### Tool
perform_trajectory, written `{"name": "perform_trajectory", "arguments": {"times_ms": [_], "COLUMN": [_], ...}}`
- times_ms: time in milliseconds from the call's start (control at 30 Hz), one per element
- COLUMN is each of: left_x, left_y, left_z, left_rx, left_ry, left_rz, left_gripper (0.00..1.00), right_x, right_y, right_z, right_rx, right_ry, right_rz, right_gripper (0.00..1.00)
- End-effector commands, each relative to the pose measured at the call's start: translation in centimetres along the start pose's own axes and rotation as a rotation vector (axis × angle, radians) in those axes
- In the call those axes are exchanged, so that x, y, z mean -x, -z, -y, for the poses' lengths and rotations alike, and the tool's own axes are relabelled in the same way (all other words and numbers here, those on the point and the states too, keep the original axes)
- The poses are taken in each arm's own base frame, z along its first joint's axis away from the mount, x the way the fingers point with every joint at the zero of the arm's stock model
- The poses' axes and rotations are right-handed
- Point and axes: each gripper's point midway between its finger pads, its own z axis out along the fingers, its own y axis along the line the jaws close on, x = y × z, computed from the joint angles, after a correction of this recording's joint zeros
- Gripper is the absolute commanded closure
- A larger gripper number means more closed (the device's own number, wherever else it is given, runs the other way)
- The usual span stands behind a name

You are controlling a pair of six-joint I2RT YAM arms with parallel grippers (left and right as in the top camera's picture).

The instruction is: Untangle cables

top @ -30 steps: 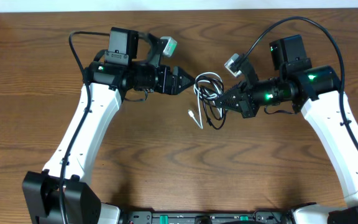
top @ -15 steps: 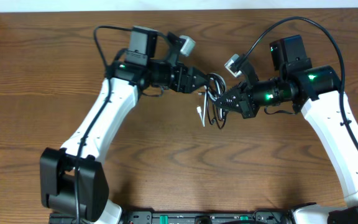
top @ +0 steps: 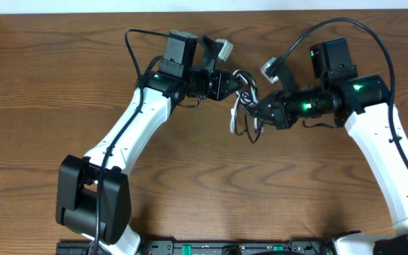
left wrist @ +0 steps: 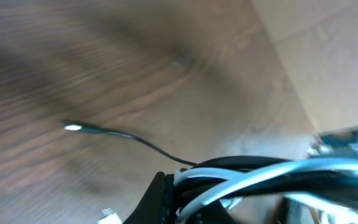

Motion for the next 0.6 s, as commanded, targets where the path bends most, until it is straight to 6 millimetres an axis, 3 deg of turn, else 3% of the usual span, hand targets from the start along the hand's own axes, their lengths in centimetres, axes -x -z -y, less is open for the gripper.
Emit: {"name": "perform_trajectory", "arguments": {"times_ms": [0, 100, 167, 200, 333, 400, 467, 567], "left_x": [0.4, 0.0, -0.1, -0.1, 0.3, 0.2, 0.1, 0.1], "left_y": [0.7, 2.3, 3.1, 3.7, 5.9, 6.6, 7.3, 7.6], "left_z": [-3.3, -4.7, -4.8, -4.6, -2.2, -1.1, -0.1, 1.4], "left_rx": [0.183, 0.319, 0.355, 0.369, 0.358, 0.349, 0.339, 0.278], "left_ry": [0.112, 0.155, 0.158, 0.158, 0.135, 0.136, 0.144, 0.165], "left_rz": [0.042, 0.056, 0.059, 0.064, 0.096, 0.104, 0.11, 0.112], "left_gripper": [0.92, 0.93, 0.93, 0.93, 0.93, 0.93, 0.92, 0.93], "right_x": [-0.8, -1.2, -1.1, -0.9, 0.0, 0.9, 2.2, 3.1], "right_y": [2.6, 4.6, 5.0, 5.0, 4.7, 3.5, 2.2, 1.4], "right_z": [7.3, 10.5, 11.1, 11.2, 11.1, 9.5, 6.5, 3.6], "right_rx": [-0.454, -0.652, -0.688, -0.691, -0.664, -0.545, -0.354, -0.179], "right_ry": [-0.349, -0.428, -0.431, -0.429, -0.401, -0.309, -0.178, -0.089], "right_rz": [0.04, 0.081, 0.095, 0.101, 0.121, 0.115, 0.115, 0.128], "right_gripper": [0.99, 0.99, 0.92, 0.82, 0.7, 0.64, 0.56, 0.51]}}
